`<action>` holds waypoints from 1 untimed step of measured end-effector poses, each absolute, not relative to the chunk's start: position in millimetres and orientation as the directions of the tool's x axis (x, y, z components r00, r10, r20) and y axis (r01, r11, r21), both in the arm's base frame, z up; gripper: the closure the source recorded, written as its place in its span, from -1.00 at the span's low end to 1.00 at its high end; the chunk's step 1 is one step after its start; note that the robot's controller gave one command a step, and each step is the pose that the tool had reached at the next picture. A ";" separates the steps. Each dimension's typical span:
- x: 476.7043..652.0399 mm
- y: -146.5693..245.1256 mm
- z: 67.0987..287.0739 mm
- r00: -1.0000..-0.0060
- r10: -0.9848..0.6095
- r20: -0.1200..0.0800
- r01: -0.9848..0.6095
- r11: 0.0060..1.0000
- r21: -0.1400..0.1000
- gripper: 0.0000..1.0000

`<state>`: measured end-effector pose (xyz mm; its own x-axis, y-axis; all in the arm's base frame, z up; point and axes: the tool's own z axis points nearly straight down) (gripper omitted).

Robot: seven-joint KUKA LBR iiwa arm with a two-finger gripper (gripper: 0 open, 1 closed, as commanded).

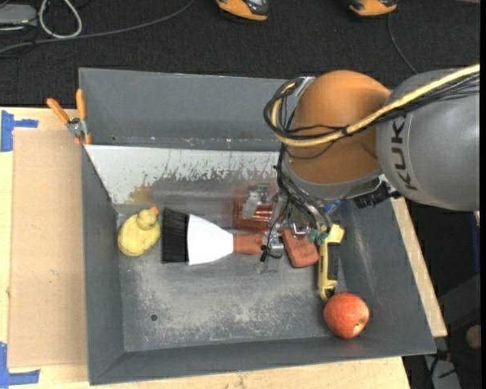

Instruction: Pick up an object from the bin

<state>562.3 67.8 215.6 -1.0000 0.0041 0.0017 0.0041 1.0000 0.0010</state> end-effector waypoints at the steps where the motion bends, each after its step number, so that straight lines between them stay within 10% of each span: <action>1: 562.3 67.8 215.6 -1.000 0.004 0.002 0.004 1.000 0.001 -1.00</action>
Offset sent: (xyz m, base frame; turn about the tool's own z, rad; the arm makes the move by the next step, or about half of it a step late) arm -0.0252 -0.0058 -0.1230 0.0616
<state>562.3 67.8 215.6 -1.0000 0.0045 0.0017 0.0045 1.0000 0.0010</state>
